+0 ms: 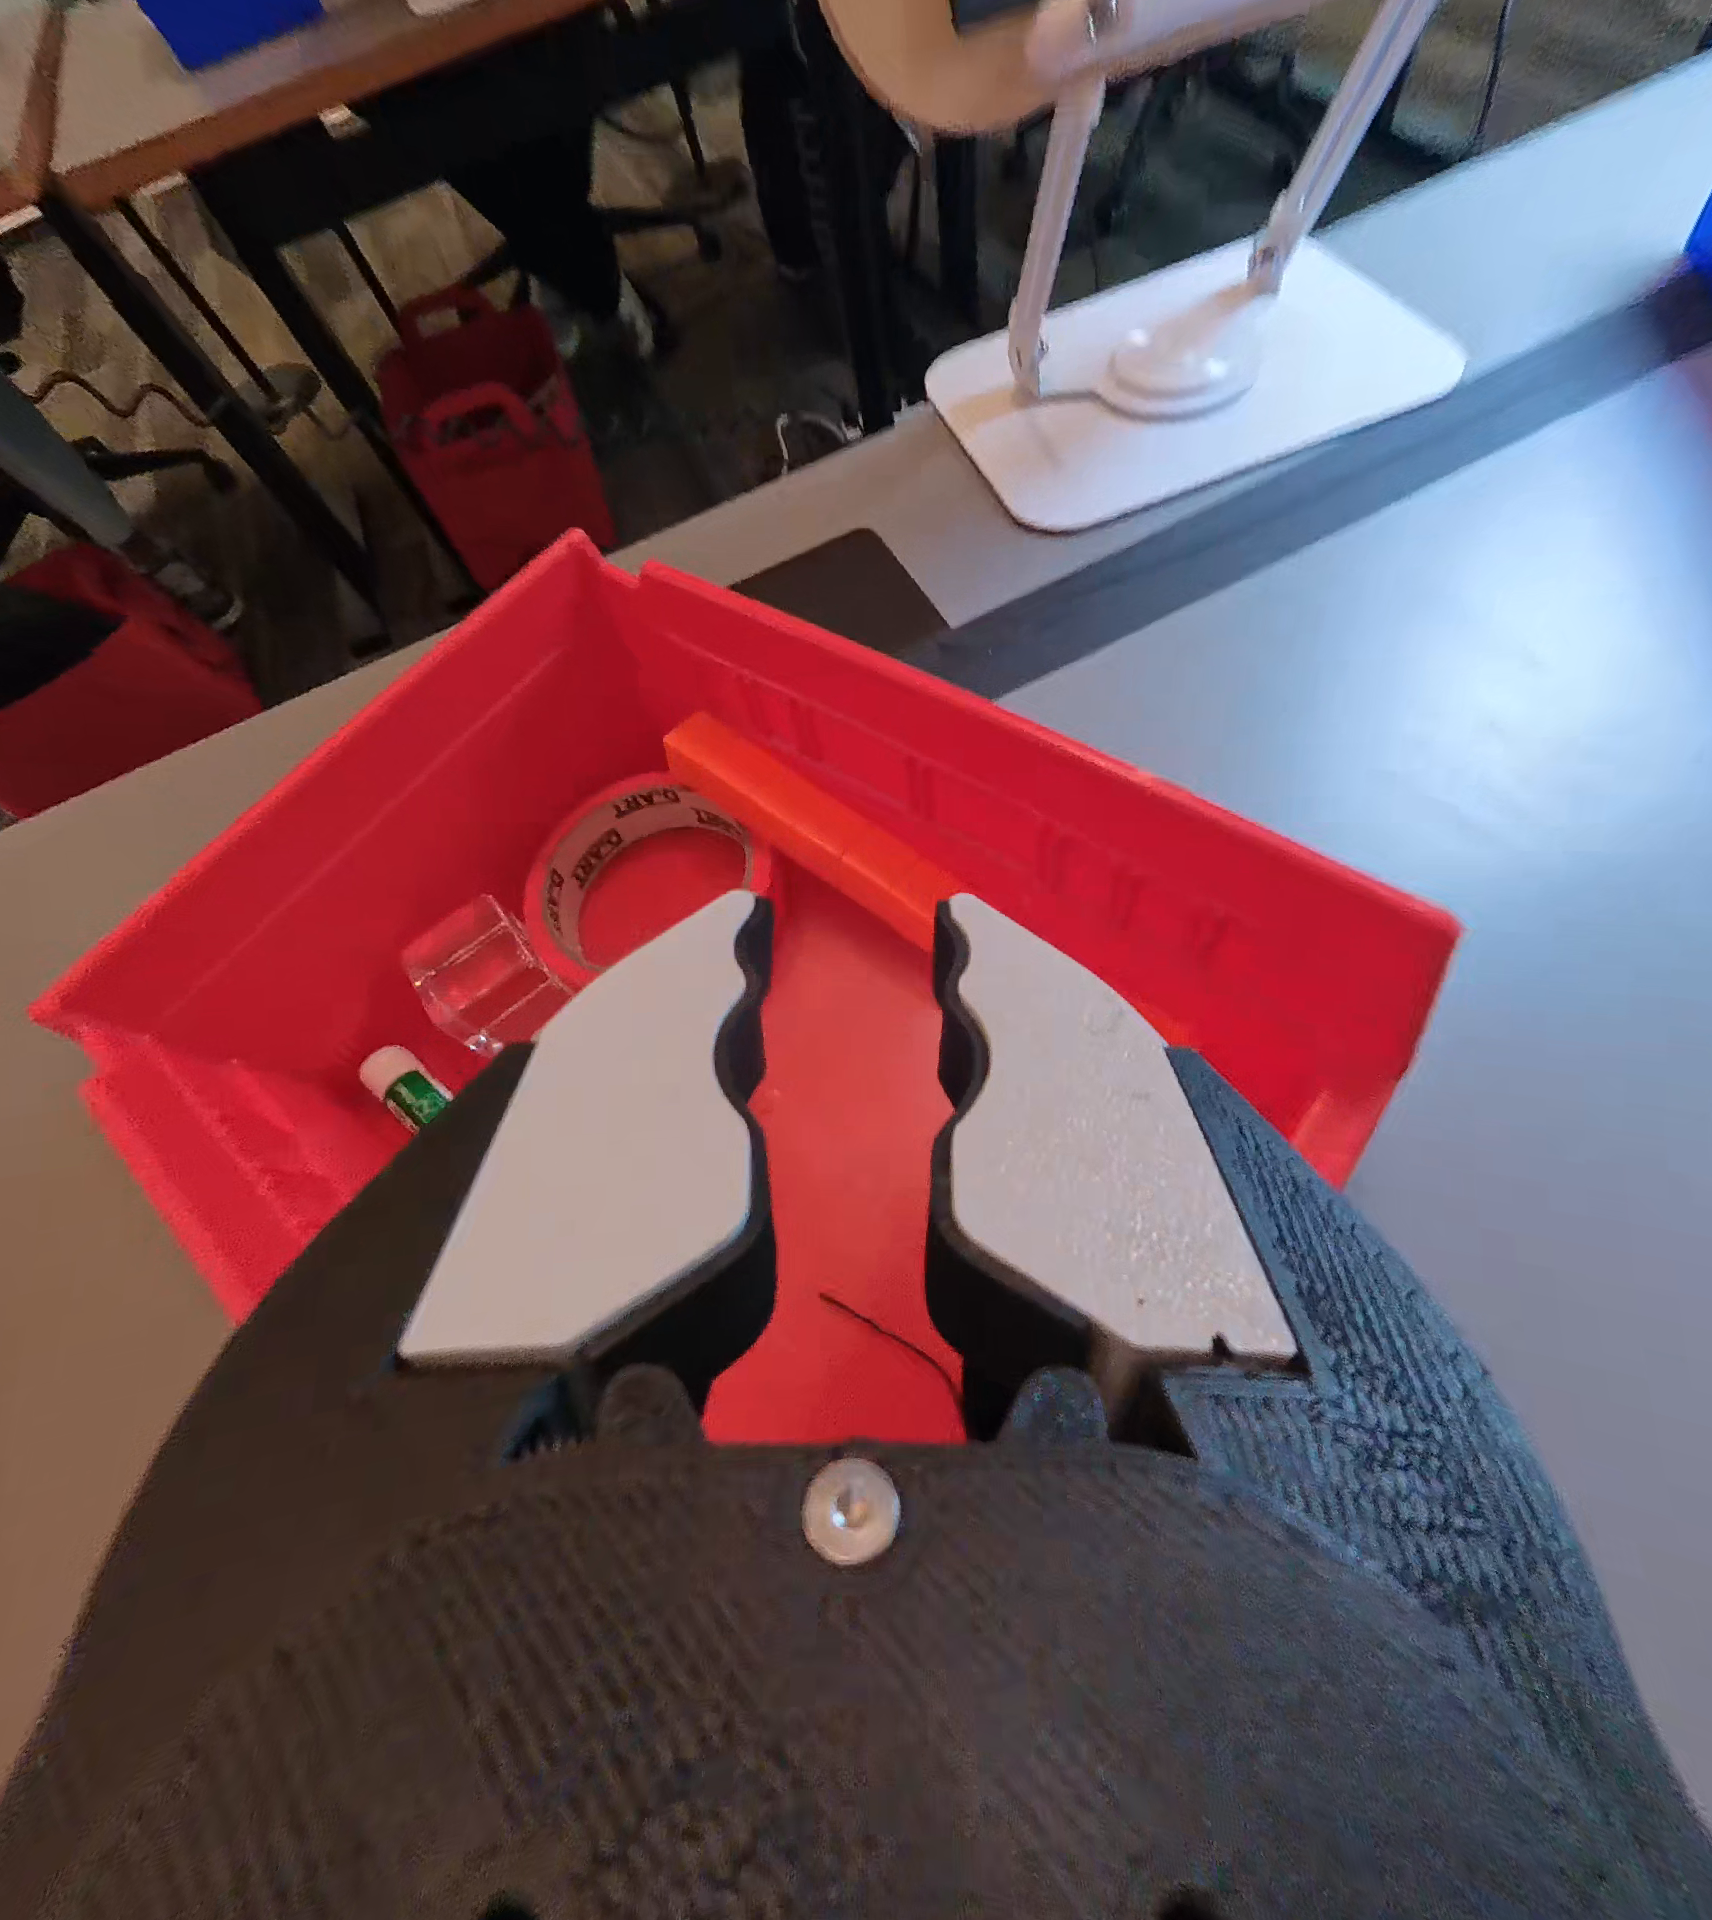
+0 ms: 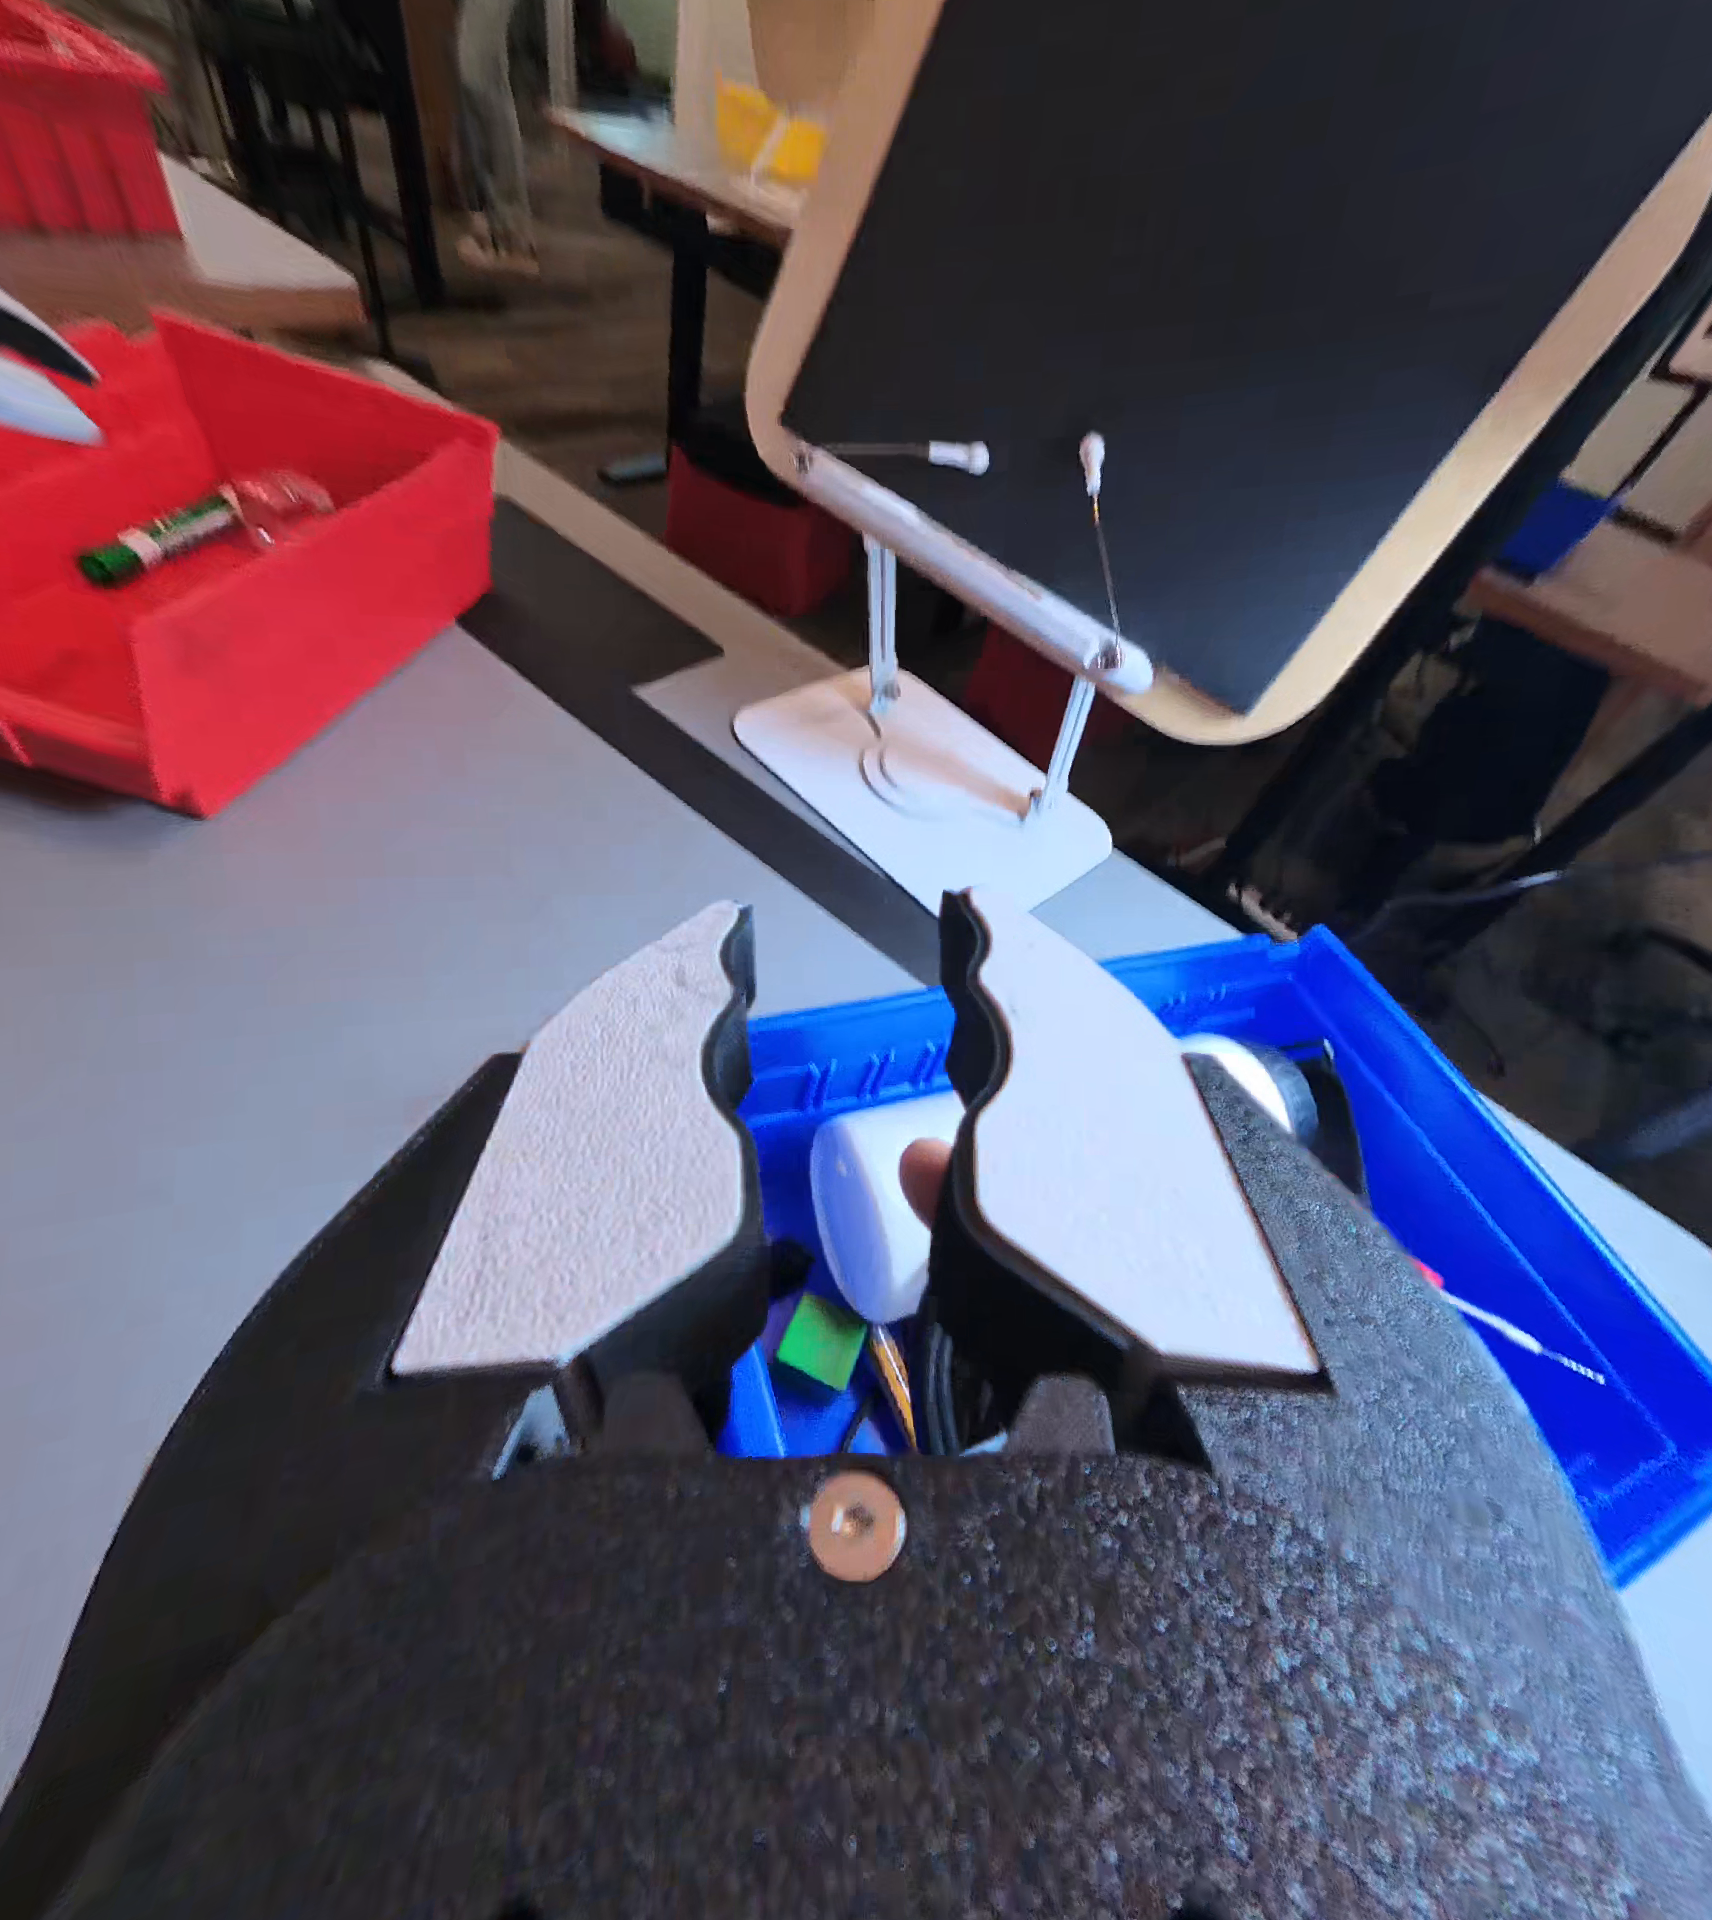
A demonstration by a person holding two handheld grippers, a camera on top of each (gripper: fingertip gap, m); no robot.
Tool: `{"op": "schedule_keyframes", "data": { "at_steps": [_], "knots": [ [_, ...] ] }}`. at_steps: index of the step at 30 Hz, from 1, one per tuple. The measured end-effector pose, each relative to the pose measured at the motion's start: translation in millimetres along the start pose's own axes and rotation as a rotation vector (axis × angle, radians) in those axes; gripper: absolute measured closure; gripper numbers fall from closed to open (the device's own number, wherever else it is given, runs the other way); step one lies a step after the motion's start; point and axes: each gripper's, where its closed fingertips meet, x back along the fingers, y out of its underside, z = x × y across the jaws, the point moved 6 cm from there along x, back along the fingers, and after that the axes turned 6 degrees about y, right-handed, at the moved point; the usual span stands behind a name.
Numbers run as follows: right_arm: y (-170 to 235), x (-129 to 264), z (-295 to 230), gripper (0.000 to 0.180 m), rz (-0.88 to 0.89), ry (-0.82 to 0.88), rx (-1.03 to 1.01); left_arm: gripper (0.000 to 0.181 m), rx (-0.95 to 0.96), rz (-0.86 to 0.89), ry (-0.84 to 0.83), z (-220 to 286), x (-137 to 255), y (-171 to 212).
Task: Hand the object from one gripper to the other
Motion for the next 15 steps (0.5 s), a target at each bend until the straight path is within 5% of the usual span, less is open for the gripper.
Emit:
{"op": "schedule_keyframes", "data": {
  "at_steps": [15],
  "knots": [
    [-28, 21, -21, 0.159, 0.213, -0.031, 0.147, 0.146, -0.402, -0.686, 0.094, -49, -117, 41]
  ]
}}
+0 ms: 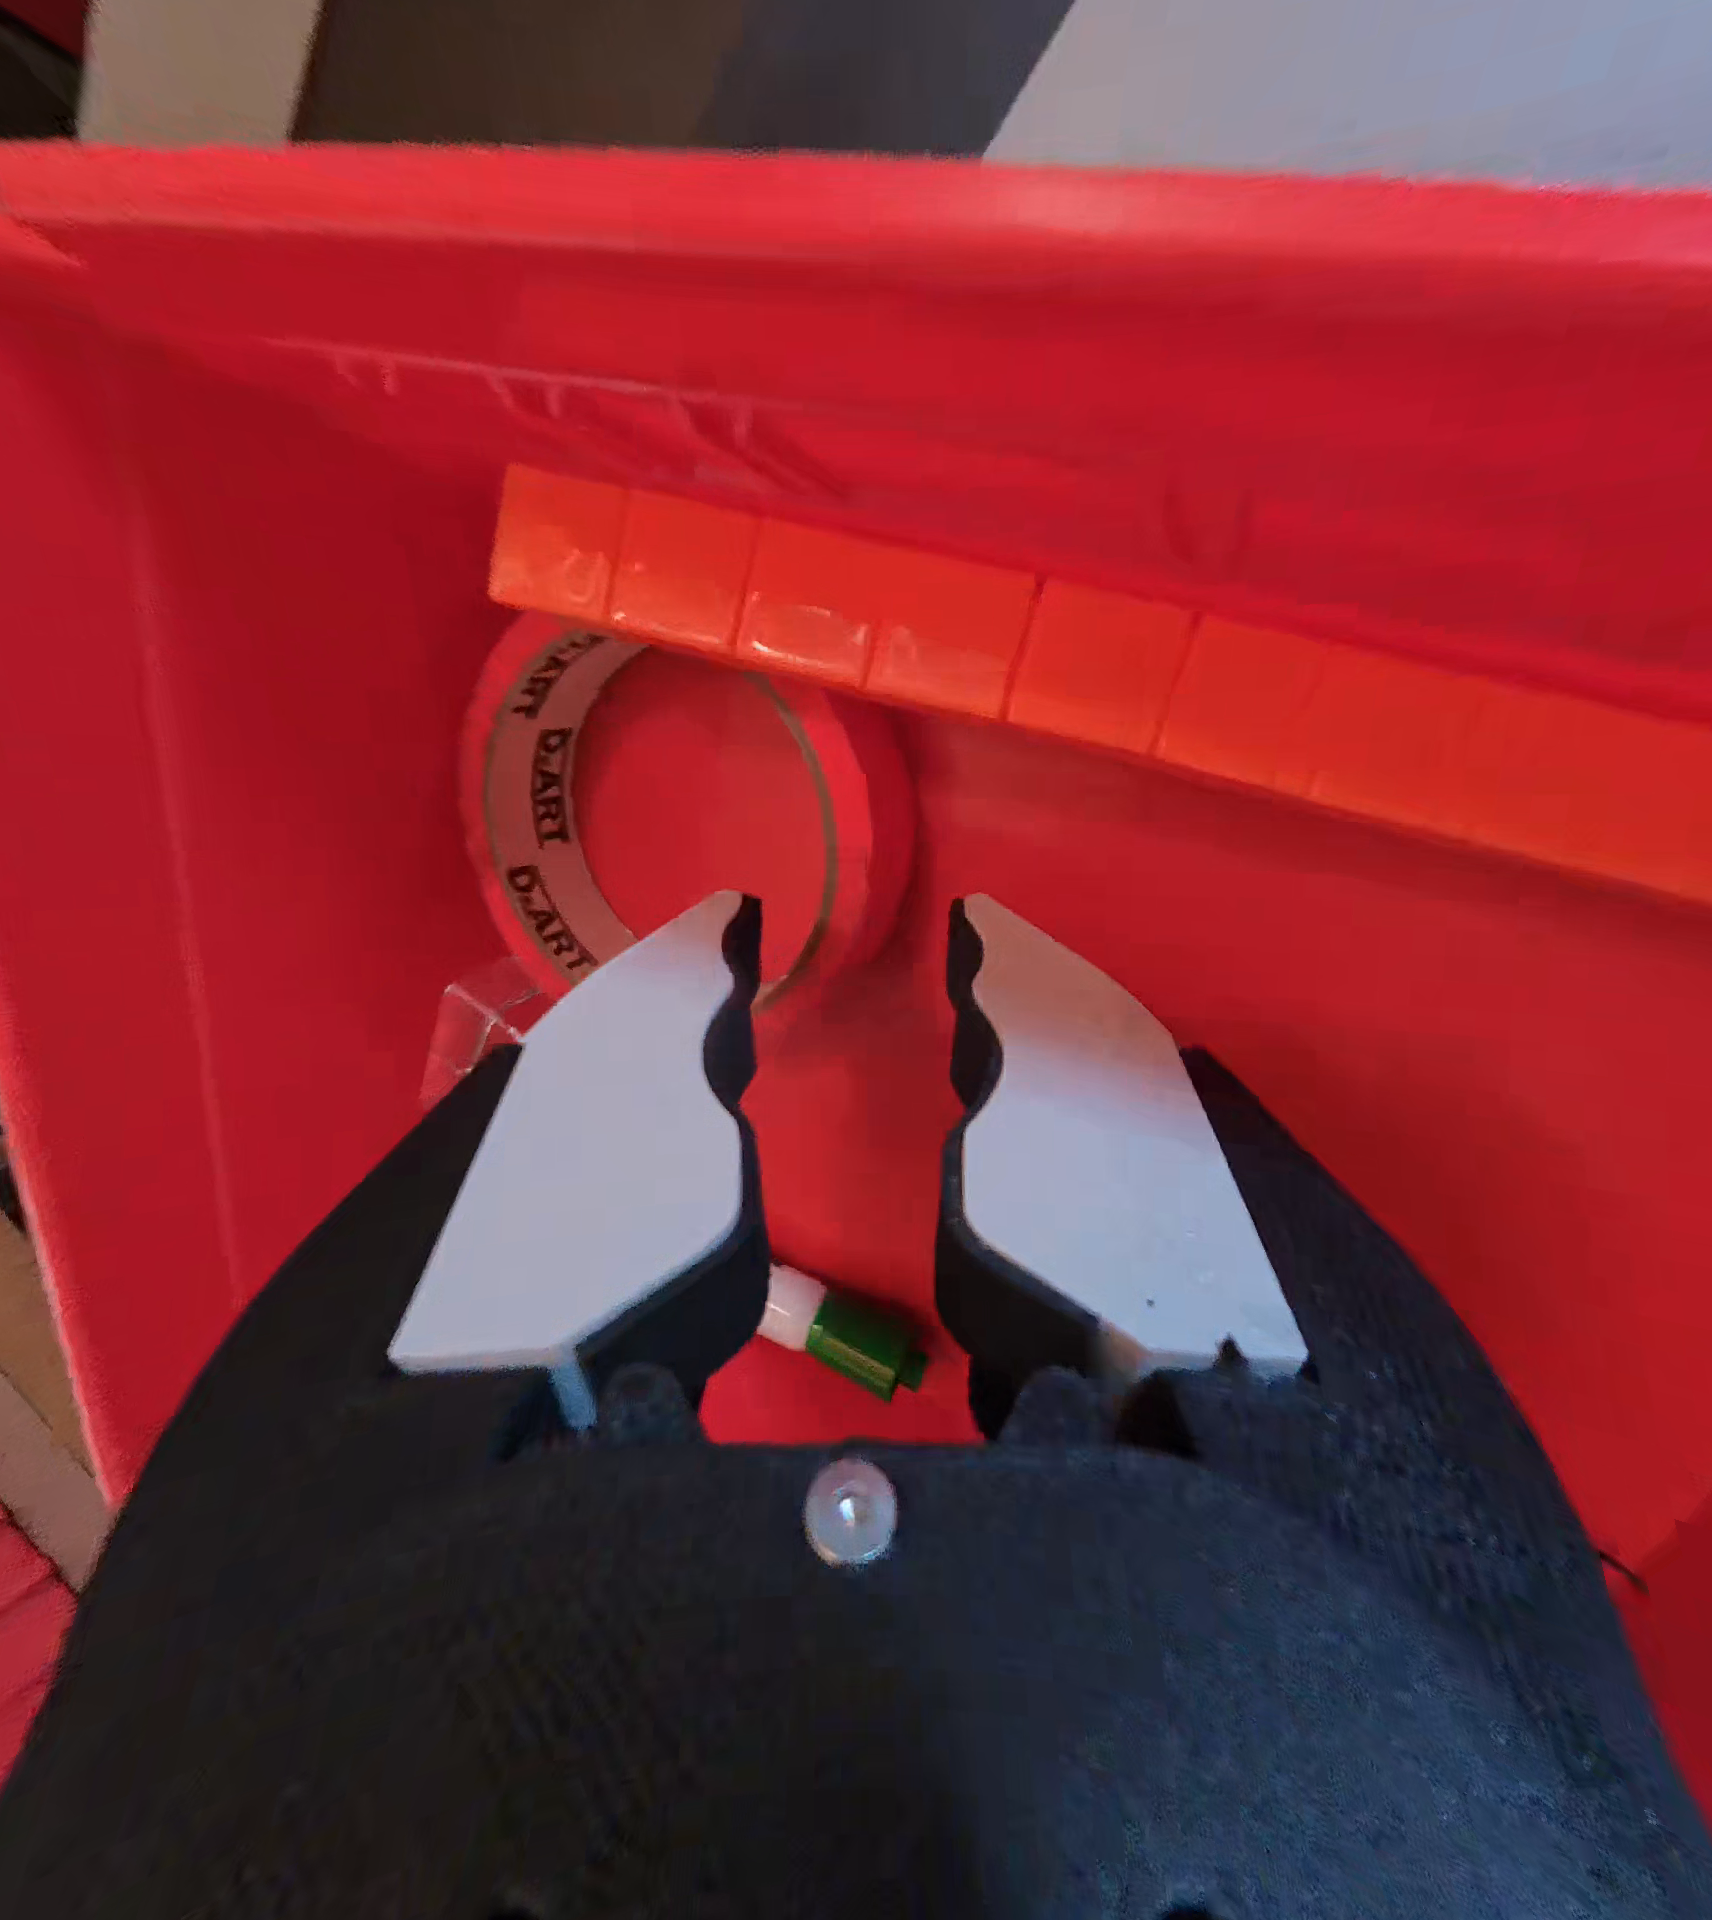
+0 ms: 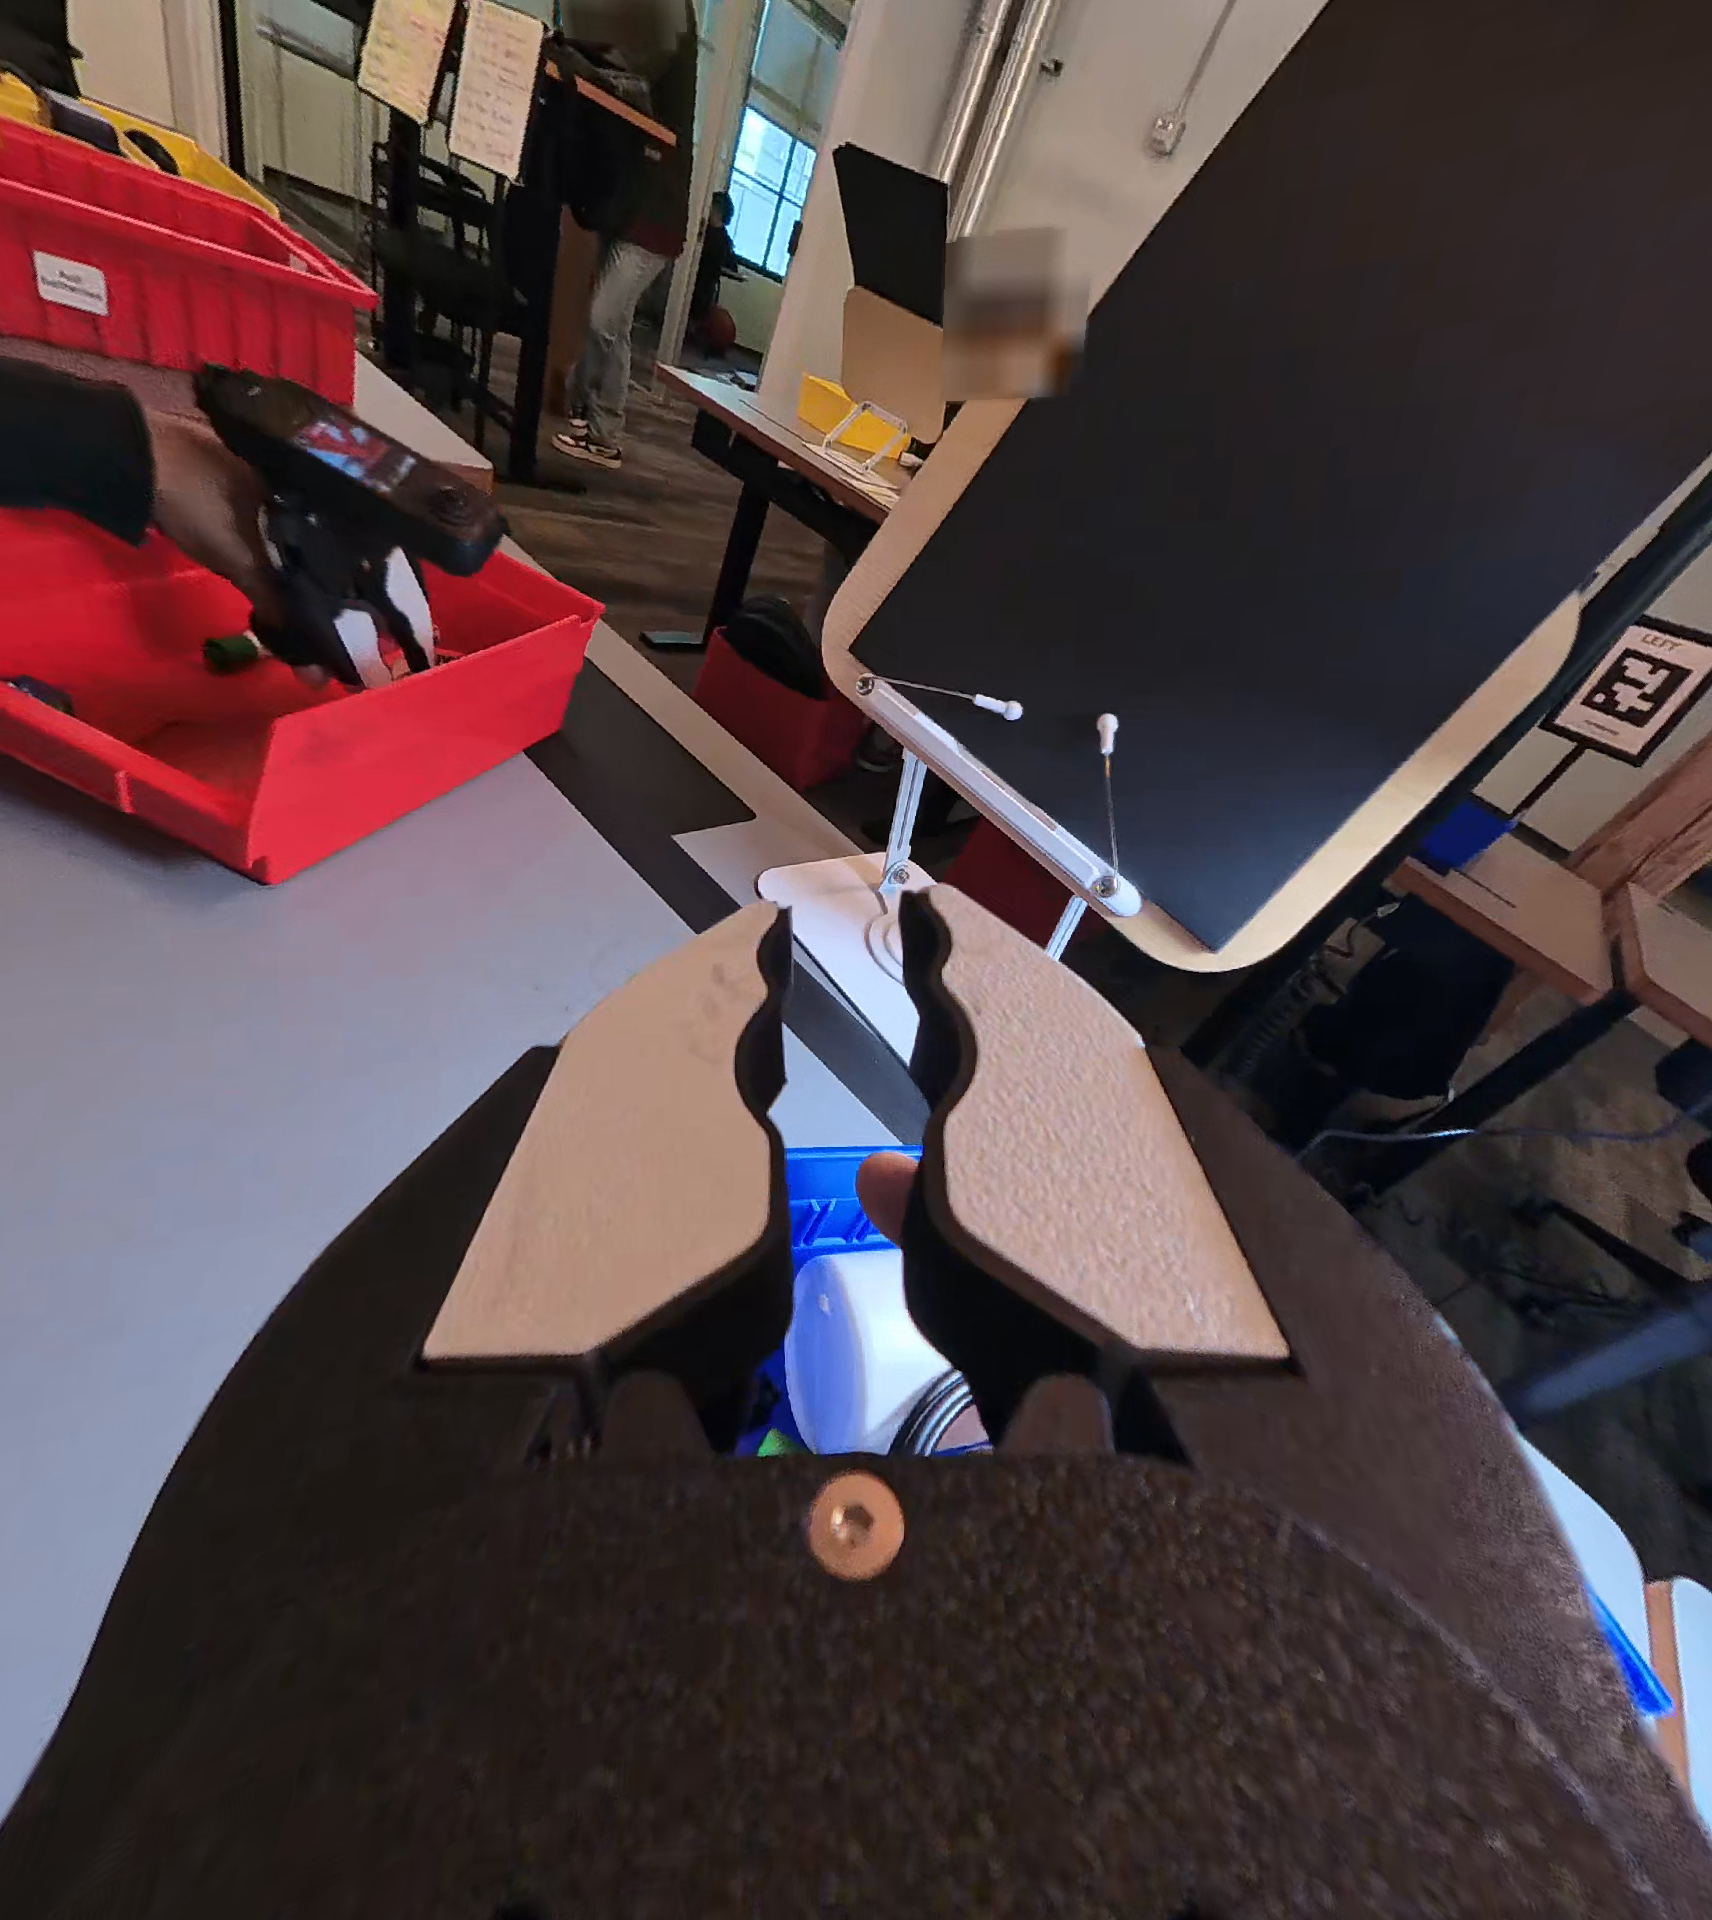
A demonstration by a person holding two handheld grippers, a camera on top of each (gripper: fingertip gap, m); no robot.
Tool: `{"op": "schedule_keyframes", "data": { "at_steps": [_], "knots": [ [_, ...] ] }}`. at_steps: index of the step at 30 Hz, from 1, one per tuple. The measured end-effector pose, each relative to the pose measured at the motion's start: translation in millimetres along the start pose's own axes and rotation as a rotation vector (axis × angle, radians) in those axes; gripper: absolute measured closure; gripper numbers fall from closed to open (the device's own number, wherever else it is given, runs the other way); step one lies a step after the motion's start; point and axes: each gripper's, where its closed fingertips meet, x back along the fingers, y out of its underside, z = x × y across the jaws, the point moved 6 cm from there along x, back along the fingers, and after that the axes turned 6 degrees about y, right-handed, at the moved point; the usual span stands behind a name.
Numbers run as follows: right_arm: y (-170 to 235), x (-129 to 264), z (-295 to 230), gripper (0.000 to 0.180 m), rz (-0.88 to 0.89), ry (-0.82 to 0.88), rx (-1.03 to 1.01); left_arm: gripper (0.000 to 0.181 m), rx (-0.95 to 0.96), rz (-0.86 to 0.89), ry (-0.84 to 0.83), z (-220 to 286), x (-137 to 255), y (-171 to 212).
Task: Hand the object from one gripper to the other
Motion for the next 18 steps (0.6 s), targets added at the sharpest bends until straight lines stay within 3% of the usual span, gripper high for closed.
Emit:
{"op": "schedule_keyframes", "data": {
  "at_steps": [4, 8, 13, 18],
  "knots": [
    [3, -2, -2, 0.16, 0.0, -0.014, 0.015, 0.162, -0.099, -0.107, -0.021, -2, -16, 3],
    [7, -5, 0, 0.162, -0.002, -0.016, 0.002, 0.163, -0.211, -0.211, -0.14, -2, -8, 6],
    [5, -5, -2, 0.163, 0.002, -0.01, 0.014, 0.166, -0.355, -0.367, -0.414, -7, 24, 12],
    [-5, 1, -5, 0.163, 0.031, -0.015, 0.024, 0.167, -0.355, -0.352, -0.538, -13, 70, 20]
  ]
}}
